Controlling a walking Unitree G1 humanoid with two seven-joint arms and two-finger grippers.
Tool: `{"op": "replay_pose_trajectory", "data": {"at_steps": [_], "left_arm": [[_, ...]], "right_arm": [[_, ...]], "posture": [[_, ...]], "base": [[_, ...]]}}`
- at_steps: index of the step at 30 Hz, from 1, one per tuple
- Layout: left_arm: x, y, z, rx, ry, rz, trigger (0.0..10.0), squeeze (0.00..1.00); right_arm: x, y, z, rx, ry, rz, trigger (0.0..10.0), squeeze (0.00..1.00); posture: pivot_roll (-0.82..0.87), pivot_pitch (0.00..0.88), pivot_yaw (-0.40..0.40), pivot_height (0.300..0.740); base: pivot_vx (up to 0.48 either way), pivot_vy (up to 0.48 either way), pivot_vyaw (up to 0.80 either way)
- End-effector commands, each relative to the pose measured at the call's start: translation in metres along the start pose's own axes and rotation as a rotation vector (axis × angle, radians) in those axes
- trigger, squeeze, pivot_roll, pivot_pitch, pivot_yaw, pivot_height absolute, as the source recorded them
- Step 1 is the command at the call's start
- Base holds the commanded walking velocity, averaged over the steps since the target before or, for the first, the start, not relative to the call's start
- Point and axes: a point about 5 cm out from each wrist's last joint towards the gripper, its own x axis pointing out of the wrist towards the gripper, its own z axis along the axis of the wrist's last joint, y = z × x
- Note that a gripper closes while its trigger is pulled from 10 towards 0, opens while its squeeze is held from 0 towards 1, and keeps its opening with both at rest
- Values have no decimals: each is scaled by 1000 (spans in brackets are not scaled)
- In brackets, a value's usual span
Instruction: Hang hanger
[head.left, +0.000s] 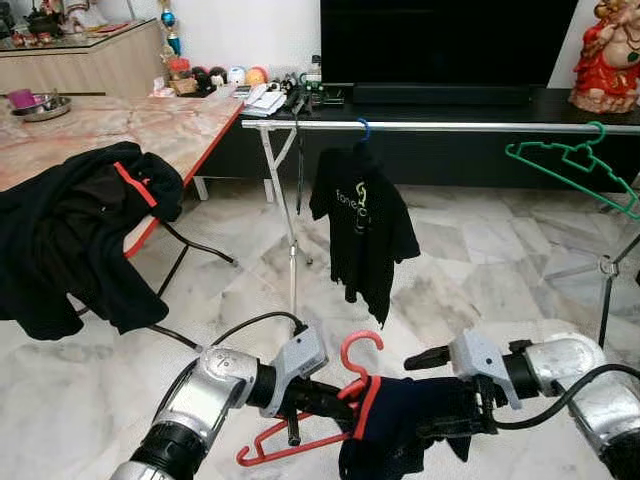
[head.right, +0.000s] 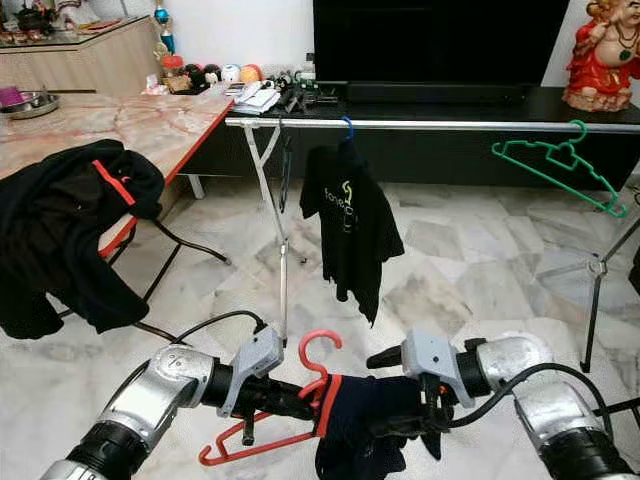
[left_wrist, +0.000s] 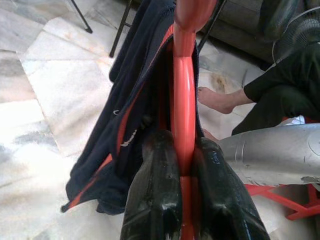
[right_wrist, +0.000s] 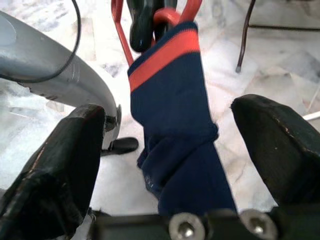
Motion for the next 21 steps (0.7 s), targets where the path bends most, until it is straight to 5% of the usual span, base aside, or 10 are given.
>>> {"op": "replay_pose_trajectory", "data": {"at_steps": [1, 9, 21], "left_arm": [[1, -2, 8, 29, -18, -21, 10000, 0], [0, -6, 12, 50, -8, -35, 10000, 0], [-2, -9, 21, 140, 78, -69, 10000, 0]], "right_arm": [[-9, -3, 7, -18, -31, -12, 10000, 0], [2, 10, -13, 33, 1, 55, 10000, 0], [17, -8, -5, 17, -49, -23, 10000, 0]], "posture": [[-5, 0, 24, 740], [-6, 0, 31, 740], [26, 0, 19, 740]], "base": [[0, 0, 0], [0, 0, 0], [0, 0, 0]]}}
